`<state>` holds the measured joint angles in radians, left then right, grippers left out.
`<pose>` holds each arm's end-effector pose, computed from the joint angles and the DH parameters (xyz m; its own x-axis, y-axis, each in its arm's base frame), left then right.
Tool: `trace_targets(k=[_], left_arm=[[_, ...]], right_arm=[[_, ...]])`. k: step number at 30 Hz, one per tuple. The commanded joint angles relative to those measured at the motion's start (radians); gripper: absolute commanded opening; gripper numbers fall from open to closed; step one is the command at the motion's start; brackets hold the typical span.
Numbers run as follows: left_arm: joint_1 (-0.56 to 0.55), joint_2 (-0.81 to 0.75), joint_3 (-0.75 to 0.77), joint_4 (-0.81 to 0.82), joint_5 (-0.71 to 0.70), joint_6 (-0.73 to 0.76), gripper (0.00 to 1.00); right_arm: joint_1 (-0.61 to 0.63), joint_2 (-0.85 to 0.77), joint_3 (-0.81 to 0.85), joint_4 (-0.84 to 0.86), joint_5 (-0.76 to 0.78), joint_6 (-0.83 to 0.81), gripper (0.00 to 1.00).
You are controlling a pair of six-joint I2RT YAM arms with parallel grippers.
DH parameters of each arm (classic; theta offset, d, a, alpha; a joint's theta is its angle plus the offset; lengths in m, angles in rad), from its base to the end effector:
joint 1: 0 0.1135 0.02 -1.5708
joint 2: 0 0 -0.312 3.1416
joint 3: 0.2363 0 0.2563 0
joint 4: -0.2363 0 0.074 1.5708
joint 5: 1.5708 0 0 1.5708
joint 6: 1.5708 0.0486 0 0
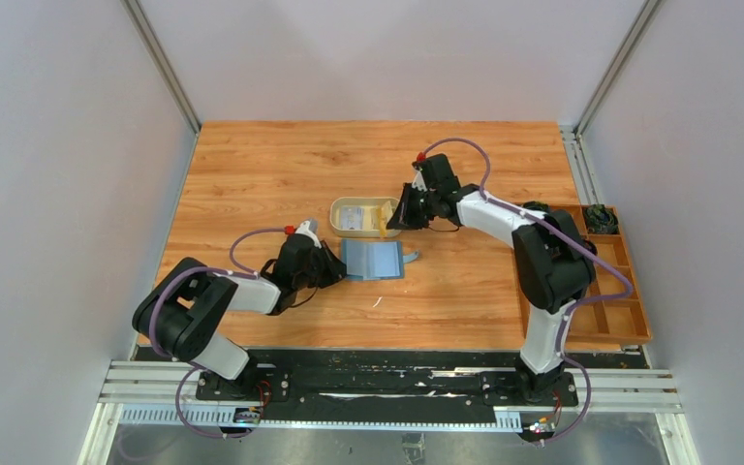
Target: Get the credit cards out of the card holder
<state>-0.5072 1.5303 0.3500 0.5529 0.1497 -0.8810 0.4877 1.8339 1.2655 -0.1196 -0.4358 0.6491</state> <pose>0.2207 -0.1309 0.1460 -0.7785 -0.4400 -0.4477 -0.0230 0.7327 -0.6802 0.3744 0.2218 0.2562 -0.8778 0.1547 -0.4534 -0.2288 0.6961 0.6805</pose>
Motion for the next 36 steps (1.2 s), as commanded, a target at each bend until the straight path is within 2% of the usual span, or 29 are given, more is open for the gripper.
trace_targets(k=[1,10,23,33,36], left_arm=[[-0.008,0.054,-0.092,-0.36,-0.09,0.07,0.0],[-0.008,0.072,-0.088,-0.346,-0.083,0.072,0.0],[-0.007,0.111,-0.086,-0.314,-0.069,0.07,0.0],[-0.008,0.134,-0.073,-0.303,-0.06,0.07,0.0],[-0.008,0.136,-0.069,-0.304,-0.057,0.071,0.0]], right_arm=[[-0.009,0.054,0.043,-0.06,0.032,0.043,0.0],[-0.009,0.135,0.084,-0.036,0.051,0.082,0.0],[-0.009,0.172,0.147,-0.08,0.067,0.072,0.0],[-0.01,0.116,0.218,-0.198,0.083,-0.014,0.35],[-0.009,0.106,0.265,-0.263,0.099,-0.053,0.41]])
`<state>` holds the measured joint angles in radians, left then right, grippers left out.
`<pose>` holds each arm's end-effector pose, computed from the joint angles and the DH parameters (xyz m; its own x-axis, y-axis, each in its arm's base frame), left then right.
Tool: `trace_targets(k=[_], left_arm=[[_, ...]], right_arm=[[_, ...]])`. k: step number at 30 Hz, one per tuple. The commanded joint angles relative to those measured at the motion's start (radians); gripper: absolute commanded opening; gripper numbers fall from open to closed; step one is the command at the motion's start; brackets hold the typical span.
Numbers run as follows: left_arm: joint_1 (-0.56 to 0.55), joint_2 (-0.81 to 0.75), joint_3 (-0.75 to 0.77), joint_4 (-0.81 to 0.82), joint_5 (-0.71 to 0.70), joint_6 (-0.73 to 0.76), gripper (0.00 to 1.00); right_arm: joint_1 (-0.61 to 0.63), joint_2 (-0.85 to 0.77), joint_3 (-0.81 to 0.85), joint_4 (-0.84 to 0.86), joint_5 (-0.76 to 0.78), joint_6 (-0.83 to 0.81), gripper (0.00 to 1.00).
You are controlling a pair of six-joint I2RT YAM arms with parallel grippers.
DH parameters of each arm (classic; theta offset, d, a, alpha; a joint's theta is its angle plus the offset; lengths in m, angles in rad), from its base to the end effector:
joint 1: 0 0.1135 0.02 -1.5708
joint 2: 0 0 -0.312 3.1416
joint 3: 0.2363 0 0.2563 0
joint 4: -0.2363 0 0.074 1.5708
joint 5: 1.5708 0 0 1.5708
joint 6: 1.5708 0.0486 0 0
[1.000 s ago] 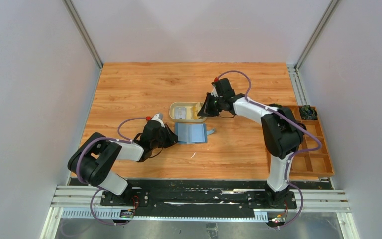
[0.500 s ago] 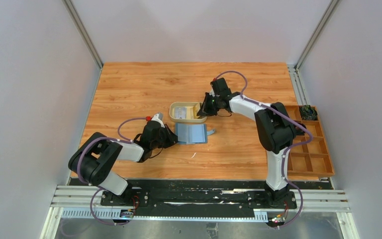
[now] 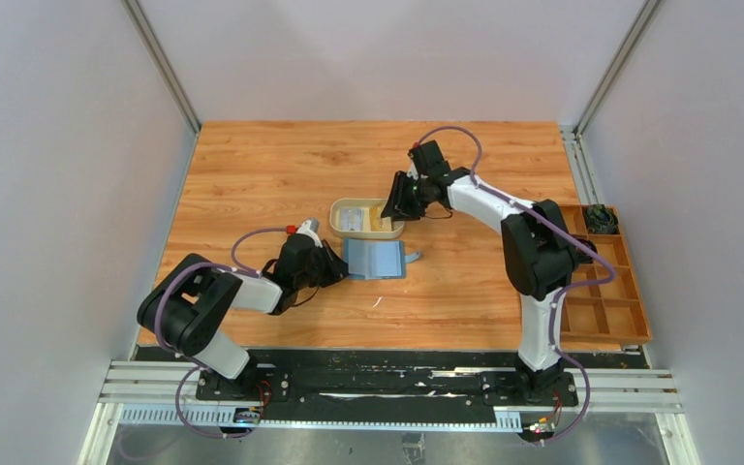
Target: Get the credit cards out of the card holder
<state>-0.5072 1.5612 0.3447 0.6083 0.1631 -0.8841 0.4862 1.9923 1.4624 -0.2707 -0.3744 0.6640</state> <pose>0.2233 -0.1331 0.1429 -0.7774 -0.4410 -0.4485 -0.0085 0.7204 -0.6935 0.4125 0.2381 0.2384 -0.9065 0.1697 -0.3866 -0.1287 0.7610 0.6358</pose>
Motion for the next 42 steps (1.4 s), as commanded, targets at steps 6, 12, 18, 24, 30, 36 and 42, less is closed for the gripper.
trace_targets(k=[6,12,18,24,30,36,42], left_arm=[[-0.008,0.07,-0.065,-0.364,-0.055,0.065,0.0],[-0.03,0.042,-0.069,-0.364,-0.049,0.033,0.0],[-0.044,0.05,-0.058,-0.364,-0.04,0.013,0.0],[-0.047,0.013,-0.067,-0.364,-0.027,-0.006,0.0],[-0.047,-0.008,-0.074,-0.365,-0.021,-0.017,0.0],[-0.048,-0.008,-0.073,-0.365,-0.017,-0.021,0.0],[-0.048,-0.004,-0.07,-0.365,-0.014,-0.022,0.0]], right_arm=[[0.008,-0.109,0.128,-0.209,0.135,-0.159,0.51],[0.131,-0.173,0.107,-0.214,0.224,-0.286,0.61],[0.286,-0.127,0.087,-0.192,0.268,-0.299,0.64],[0.362,-0.066,0.08,-0.158,0.292,-0.264,0.64],[0.376,-0.02,0.068,-0.133,0.333,-0.253,0.64],[0.379,0.005,0.041,-0.117,0.343,-0.25,0.64],[0.383,0.047,0.03,-0.106,0.356,-0.257,0.64]])
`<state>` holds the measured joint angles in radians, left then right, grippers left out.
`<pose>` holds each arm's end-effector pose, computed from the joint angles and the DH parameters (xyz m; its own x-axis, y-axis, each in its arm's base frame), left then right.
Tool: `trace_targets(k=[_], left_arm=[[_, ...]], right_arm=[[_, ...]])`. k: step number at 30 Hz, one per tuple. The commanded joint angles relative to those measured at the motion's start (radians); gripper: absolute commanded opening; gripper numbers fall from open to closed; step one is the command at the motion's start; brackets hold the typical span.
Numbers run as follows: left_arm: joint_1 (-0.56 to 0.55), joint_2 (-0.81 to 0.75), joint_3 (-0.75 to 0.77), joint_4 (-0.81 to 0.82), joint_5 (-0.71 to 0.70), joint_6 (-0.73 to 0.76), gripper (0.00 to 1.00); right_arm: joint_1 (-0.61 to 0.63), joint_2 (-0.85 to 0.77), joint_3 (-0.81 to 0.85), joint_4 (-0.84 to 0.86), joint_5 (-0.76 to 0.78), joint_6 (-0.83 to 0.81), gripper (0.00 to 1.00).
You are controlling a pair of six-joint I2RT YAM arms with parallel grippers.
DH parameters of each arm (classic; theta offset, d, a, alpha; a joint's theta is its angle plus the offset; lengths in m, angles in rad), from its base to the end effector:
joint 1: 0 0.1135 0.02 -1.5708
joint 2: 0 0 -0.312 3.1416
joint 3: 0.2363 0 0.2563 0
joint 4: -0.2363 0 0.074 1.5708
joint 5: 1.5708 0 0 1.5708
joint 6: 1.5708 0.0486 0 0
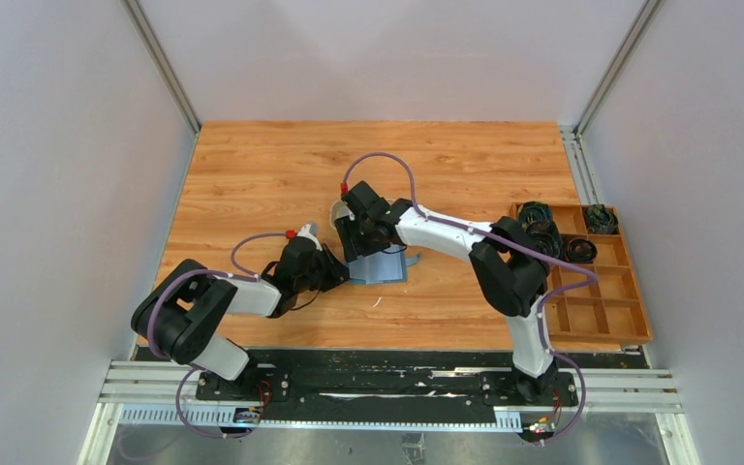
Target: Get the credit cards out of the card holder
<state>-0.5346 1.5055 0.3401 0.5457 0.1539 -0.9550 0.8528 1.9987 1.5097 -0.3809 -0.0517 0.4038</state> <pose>0.2134 -0.1350 0.1486 -0.7873 -0.4713 -0.3975 -0.0551 0.6960 -0.7159 0.3117 0.3606 0.2396 -0.7665 -0.2810 -0.5775 -0.5142 0.8072 0.2897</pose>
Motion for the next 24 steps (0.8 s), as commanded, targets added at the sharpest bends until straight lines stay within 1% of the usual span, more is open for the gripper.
trace_targets(k=[1,5,6,9,24], left_arm=[[-0.021,0.052,-0.066,-0.303,-0.005,0.048,0.0],[-0.021,0.054,-0.068,-0.302,-0.006,0.048,0.0],[-0.021,0.055,-0.068,-0.302,-0.007,0.048,0.0],[-0.02,0.056,-0.071,-0.302,-0.008,0.05,0.0],[-0.021,0.069,-0.069,-0.302,-0.013,0.056,0.0]], right_arm=[[0.017,0.046,-0.019,0.005,0.035,-0.001,0.64],[0.021,0.063,-0.021,0.004,0.05,-0.017,0.64],[0.023,0.065,-0.023,0.002,0.088,-0.026,0.64],[0.024,0.061,-0.025,-0.02,0.135,-0.047,0.64],[0.025,-0.098,-0.087,-0.181,0.457,-0.228,0.65]])
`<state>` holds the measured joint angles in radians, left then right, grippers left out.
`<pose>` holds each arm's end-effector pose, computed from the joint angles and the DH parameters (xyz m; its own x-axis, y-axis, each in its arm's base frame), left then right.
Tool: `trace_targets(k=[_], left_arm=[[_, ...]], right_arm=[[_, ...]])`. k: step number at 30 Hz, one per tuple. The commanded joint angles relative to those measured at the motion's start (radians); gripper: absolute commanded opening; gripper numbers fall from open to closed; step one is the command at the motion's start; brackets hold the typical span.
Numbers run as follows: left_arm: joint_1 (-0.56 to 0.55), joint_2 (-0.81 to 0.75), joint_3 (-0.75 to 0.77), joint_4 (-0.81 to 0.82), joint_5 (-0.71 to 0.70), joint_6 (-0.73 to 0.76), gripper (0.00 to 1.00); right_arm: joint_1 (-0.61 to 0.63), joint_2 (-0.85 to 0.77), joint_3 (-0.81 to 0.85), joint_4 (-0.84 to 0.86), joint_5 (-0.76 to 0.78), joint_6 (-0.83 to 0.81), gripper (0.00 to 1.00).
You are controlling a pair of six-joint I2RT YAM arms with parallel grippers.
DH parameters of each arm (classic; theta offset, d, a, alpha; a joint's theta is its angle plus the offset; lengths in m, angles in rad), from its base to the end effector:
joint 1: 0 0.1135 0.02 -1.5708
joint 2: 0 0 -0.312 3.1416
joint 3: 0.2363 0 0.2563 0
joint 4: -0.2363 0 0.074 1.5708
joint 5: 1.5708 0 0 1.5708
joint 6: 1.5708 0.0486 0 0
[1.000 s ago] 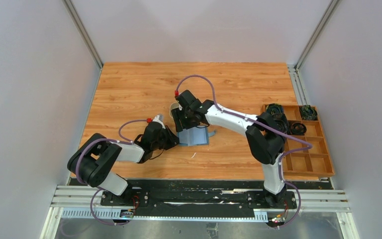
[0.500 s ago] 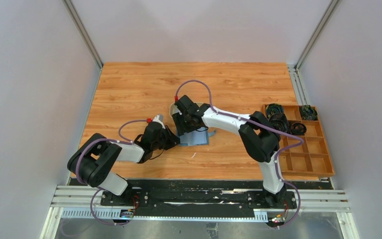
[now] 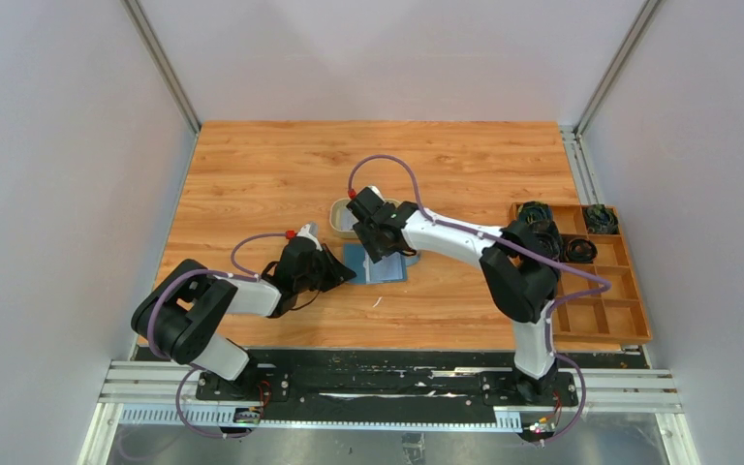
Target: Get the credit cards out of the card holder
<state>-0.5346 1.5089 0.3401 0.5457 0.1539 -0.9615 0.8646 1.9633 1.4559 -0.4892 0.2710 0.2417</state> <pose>0.2135 -0.1351 0.1479 -0.7881 -0.4751 -0.3914 -0.0623 0.6941 -0.7171 0.3032 0.3354 0.2317 -0.6819 -0.4441 -0.5812 -0.4897 0.8674 -0.0882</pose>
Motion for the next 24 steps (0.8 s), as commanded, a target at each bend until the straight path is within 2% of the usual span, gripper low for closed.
trace_targets(k=[1,6,9,11,14,16,20,24], left_arm=[[-0.021,0.065,-0.068,-0.302,-0.013,0.063,0.0],[-0.021,0.063,-0.068,-0.301,-0.013,0.066,0.0],[-0.02,0.059,-0.067,-0.302,-0.012,0.067,0.0],[-0.021,0.048,-0.066,-0.302,-0.008,0.069,0.0],[-0.02,-0.006,-0.066,-0.302,0.003,0.075,0.0],[-0.02,-0.067,-0.061,-0.302,0.037,0.07,0.0],[-0.02,-0.231,-0.052,-0.302,0.071,0.062,0.0],[-0.021,-0.362,-0.027,-0.315,0.094,0.078,0.0]], right_arm=[[0.013,-0.072,-0.042,-0.077,0.15,-0.07,0.65],[0.009,-0.114,-0.078,-0.094,0.209,-0.074,0.68],[-0.007,-0.177,-0.108,-0.066,0.152,-0.05,0.7],[-0.041,-0.251,-0.168,0.021,-0.018,-0.032,0.71],[-0.137,-0.376,-0.33,0.268,-0.387,0.033,0.74],[-0.194,-0.415,-0.408,0.393,-0.562,0.097,0.74],[-0.21,-0.447,-0.439,0.518,-0.744,0.131,0.72],[-0.23,-0.444,-0.497,0.744,-0.933,0.282,0.71]])
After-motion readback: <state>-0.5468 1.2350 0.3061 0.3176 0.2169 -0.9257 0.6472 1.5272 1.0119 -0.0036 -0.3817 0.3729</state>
